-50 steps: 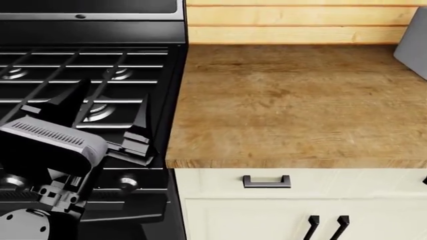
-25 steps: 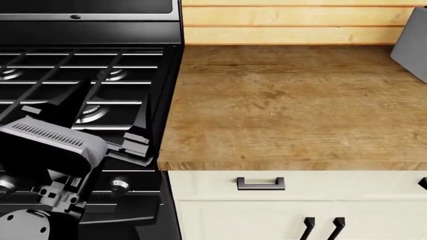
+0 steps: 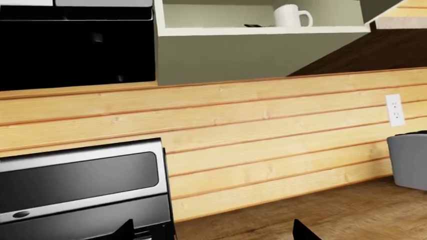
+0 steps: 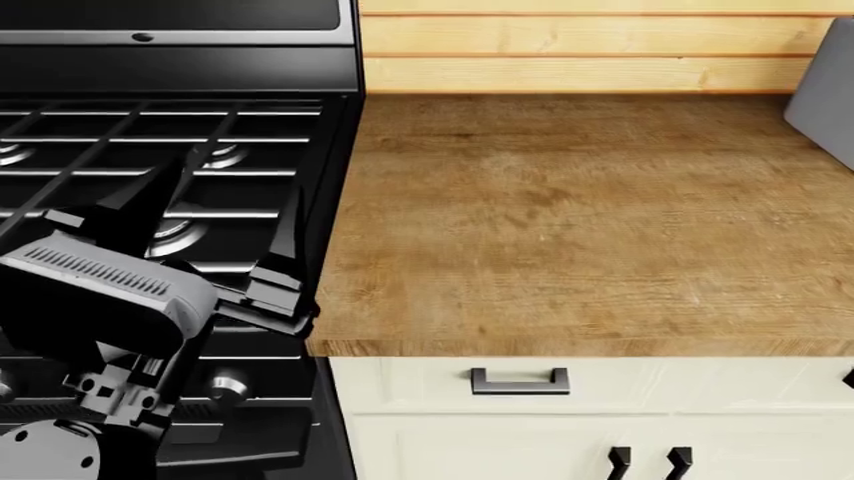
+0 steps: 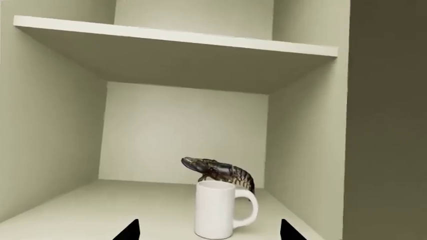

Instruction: Pick the mug from the cabinet, place it under the coffee machine dispenser, and press the start button.

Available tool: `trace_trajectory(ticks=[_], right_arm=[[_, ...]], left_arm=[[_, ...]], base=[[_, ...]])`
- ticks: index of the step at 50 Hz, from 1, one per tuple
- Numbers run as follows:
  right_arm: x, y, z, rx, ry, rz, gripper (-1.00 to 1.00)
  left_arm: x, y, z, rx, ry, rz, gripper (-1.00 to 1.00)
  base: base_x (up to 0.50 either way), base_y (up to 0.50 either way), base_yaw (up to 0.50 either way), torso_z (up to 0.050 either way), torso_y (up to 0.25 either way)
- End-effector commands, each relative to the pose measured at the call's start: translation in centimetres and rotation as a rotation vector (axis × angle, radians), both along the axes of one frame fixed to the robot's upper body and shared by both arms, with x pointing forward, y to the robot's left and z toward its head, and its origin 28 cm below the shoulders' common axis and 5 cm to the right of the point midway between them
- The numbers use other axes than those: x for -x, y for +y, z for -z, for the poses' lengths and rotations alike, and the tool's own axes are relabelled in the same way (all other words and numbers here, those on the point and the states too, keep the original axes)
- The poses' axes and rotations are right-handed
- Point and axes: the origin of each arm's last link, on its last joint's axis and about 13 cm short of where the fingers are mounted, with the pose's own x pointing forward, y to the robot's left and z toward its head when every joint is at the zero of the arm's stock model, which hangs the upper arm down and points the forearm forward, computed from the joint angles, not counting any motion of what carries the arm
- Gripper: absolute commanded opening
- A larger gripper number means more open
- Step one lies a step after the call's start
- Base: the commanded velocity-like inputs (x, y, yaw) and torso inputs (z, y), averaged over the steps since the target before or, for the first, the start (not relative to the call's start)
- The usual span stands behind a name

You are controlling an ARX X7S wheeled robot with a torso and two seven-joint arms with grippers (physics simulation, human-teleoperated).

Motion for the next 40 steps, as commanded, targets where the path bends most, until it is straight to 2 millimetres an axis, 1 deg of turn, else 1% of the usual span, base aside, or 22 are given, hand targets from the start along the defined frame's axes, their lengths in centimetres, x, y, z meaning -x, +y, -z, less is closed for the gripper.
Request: trace_trajectory(ticks=[1,7,18,29,40], right_arm=[[0.3,-0.1,-0.3,-0.002,-0.004,-0.007,1.0],[0.7,0.0,-0.7,-0.004,-0.015,-0.013,1.0],[0.8,-0.3,-0.7,-0.015,-0.008,-0.006,1.0],[0.5,-0.4,-0.3,-0.018,0.015,0.003,1.0],[-0.3,-0.3,0.6,-0.018,0.043,-0.003,1.0]], left_arm=[[0.1,0.0,0.1,-0.001,-0.001,0.004,1.0],[0.1,0.0,0.1,-0.002,0.001,0.007,1.0],[0.3,-0.1,0.1,-0.004,0.005,0.008,1.0],[0.4,-0.1,-0.2,-0.002,0.001,0.011,1.0],[0.5,0.0,-0.2,0.0,-0.001,0.004,1.0]], base=[[0.21,0.0,0.0,0.0,0.0],[0.2,0.0,0.0,0.0,0.0],[0.2,0.0,0.0,0.0,0.0],[0.17,0.0,0.0,0.0,0.0],[0.08,0.0,0.0,0.0,0.0]])
